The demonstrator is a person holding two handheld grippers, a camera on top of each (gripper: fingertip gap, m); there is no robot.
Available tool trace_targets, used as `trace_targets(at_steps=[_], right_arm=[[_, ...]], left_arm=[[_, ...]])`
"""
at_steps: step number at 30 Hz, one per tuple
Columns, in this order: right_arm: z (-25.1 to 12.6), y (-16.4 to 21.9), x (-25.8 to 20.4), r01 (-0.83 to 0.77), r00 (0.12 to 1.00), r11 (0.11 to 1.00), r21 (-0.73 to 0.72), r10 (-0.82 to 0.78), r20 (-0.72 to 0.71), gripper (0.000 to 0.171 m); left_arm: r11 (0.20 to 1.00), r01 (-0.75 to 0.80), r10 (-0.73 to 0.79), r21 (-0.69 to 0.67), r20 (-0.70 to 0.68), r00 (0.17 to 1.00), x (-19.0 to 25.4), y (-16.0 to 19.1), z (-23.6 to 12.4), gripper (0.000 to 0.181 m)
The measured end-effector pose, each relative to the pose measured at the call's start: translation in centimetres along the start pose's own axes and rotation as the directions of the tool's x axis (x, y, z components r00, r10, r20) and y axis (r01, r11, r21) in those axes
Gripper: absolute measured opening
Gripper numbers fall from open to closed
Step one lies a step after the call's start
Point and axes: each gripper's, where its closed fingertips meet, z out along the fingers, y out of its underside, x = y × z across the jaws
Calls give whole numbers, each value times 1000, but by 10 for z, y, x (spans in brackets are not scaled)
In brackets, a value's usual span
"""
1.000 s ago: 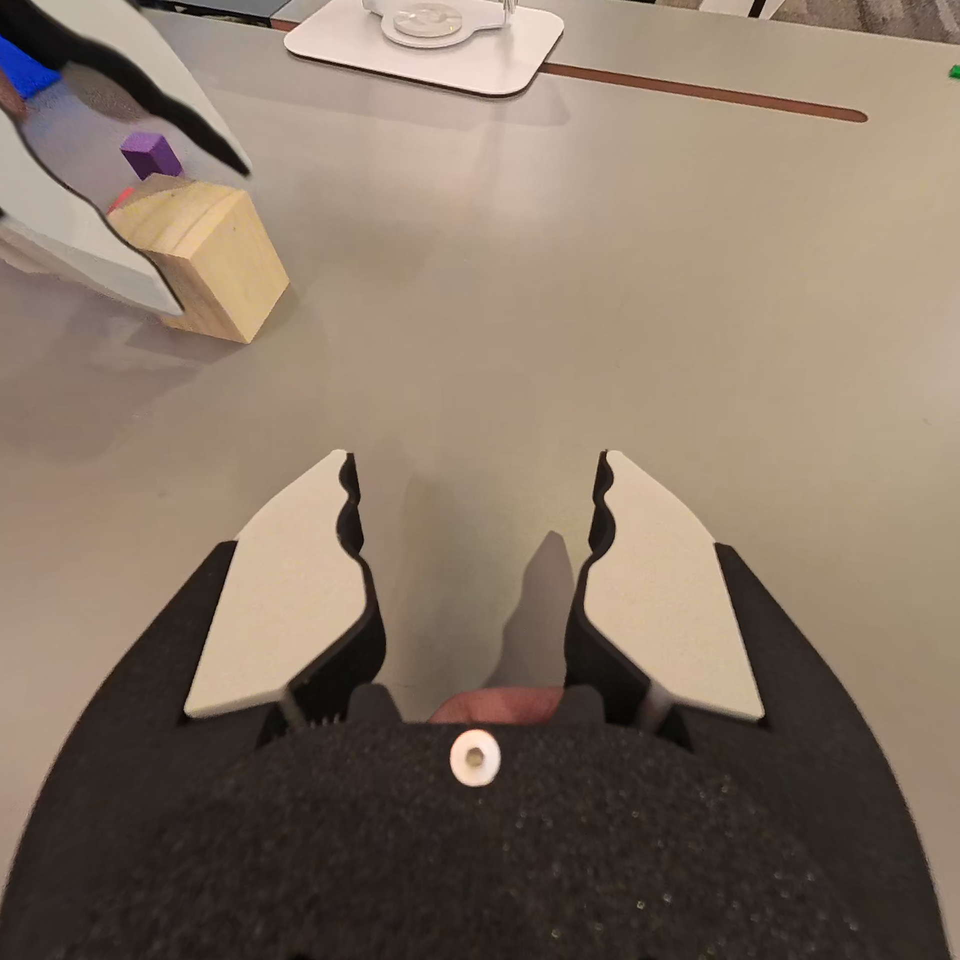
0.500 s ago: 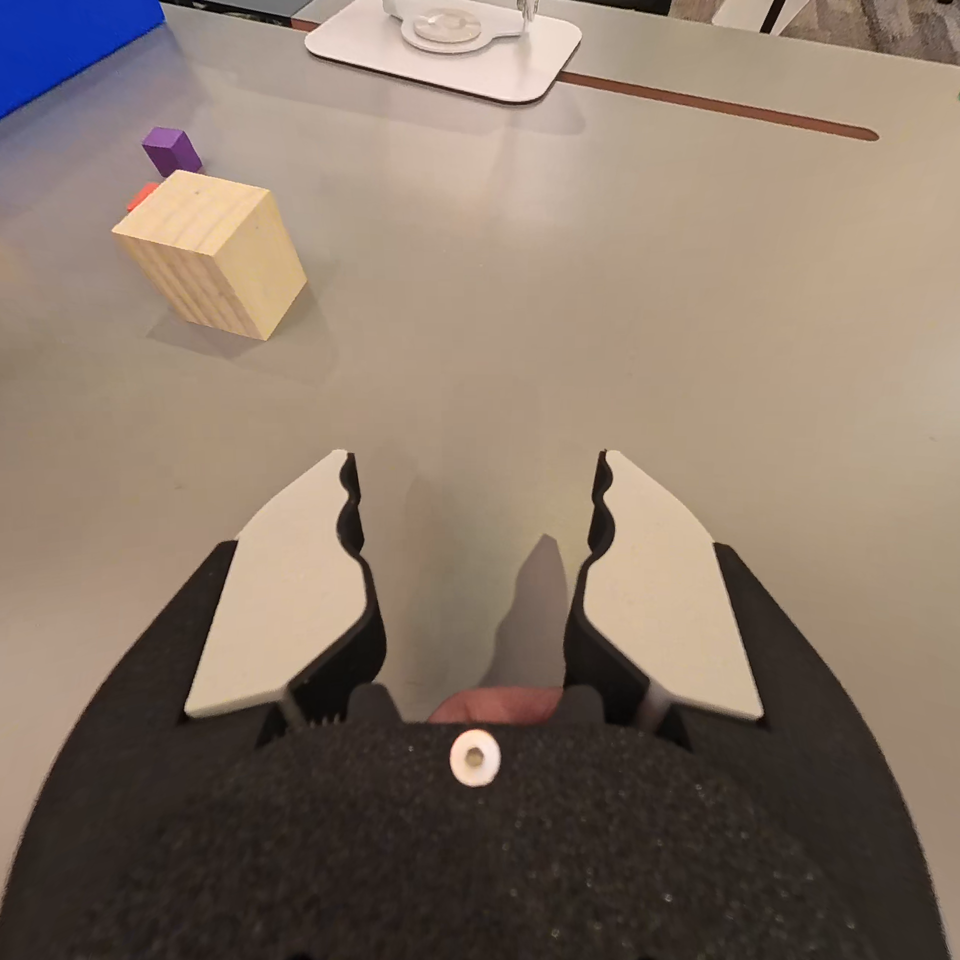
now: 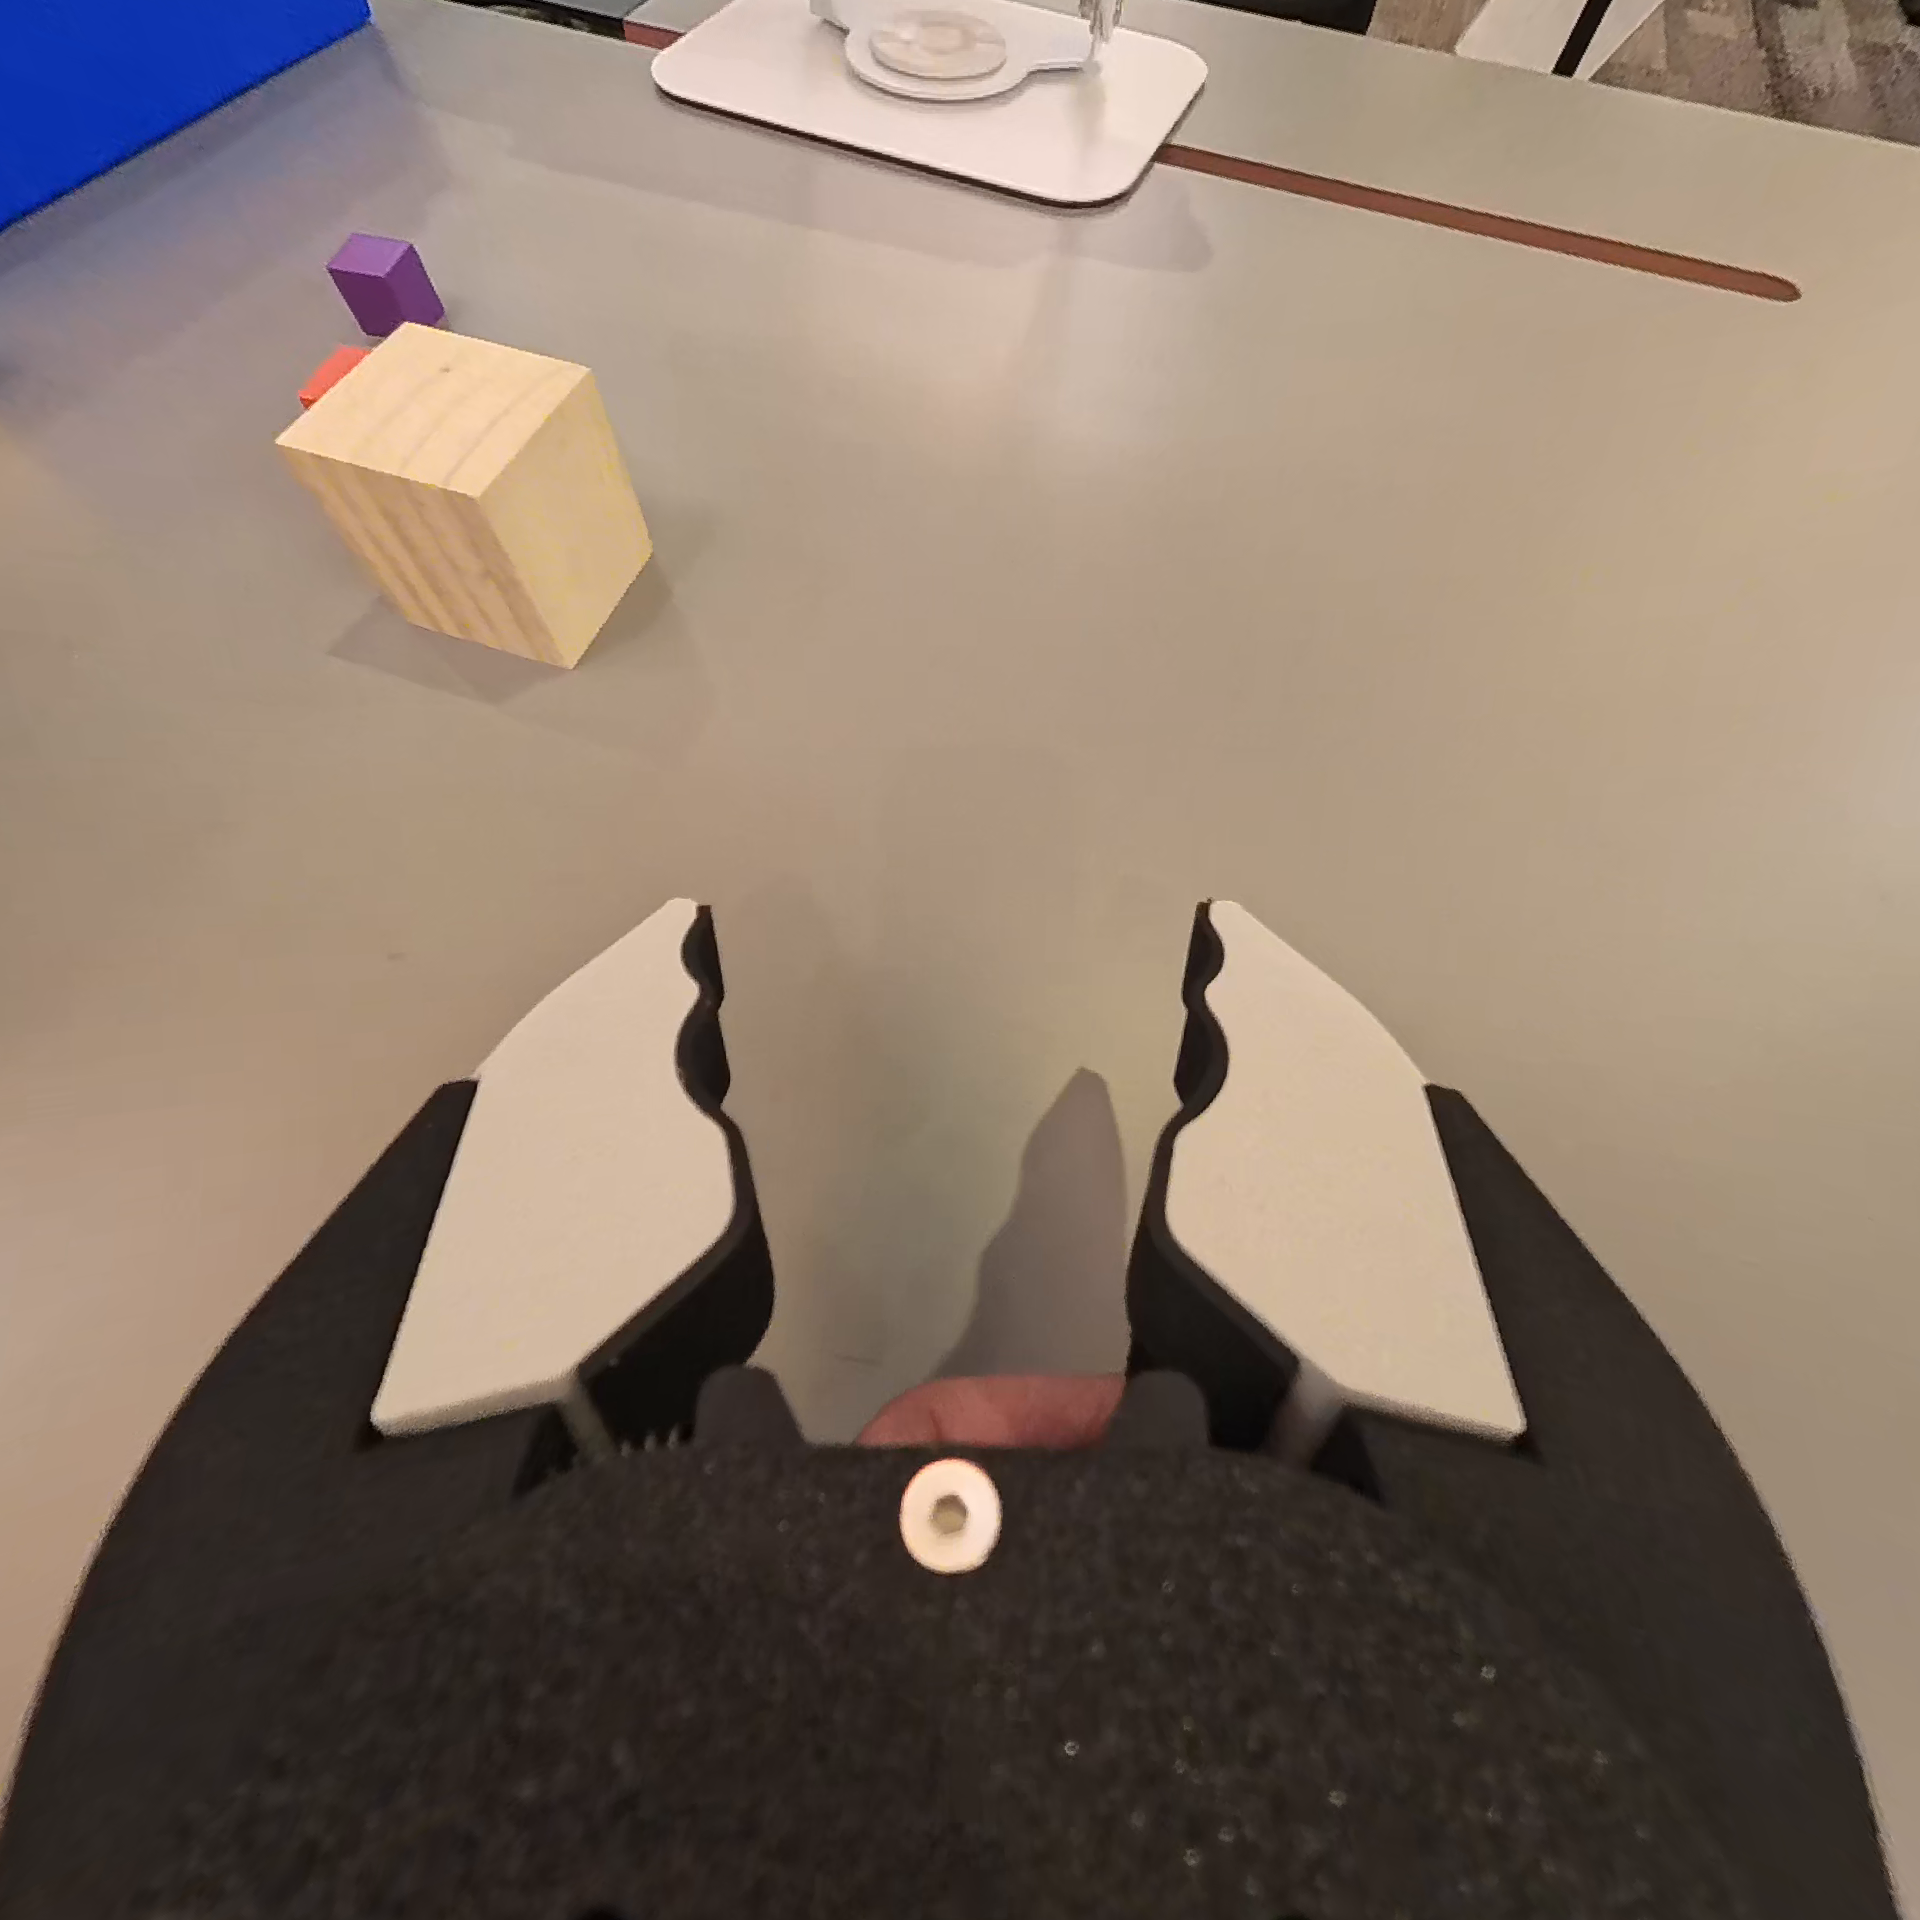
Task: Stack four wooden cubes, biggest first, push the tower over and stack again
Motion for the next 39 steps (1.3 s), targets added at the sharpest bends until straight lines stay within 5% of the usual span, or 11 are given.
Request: trace_targets(at_steps=[9,13,25,32,39], right_arm=[[1,2,2,-5,1000,1000,-7,5,3,85],[2,3,5,-9,1000,1000,-12,9,1,84],[3,6,6,-7,1000,1000,-17,7,7,83],[0,4,9,-5,1000,1000,-11,5,-2,82],[-1,2,10,-3,1000,1000,-8,3,-4,82]], left_arm=[[989,16,-15,-149,9,1000,-19,-10,58,84],[988,18,-22,-155,-23,999,-15,-13,64,45],[986,-147,127,-78,-218,968,24,-31,49,44],[915,-394,386,83,-462,799,77,-65,18,45],[771,-608,559,190,-658,504,128,-76,3,45]])
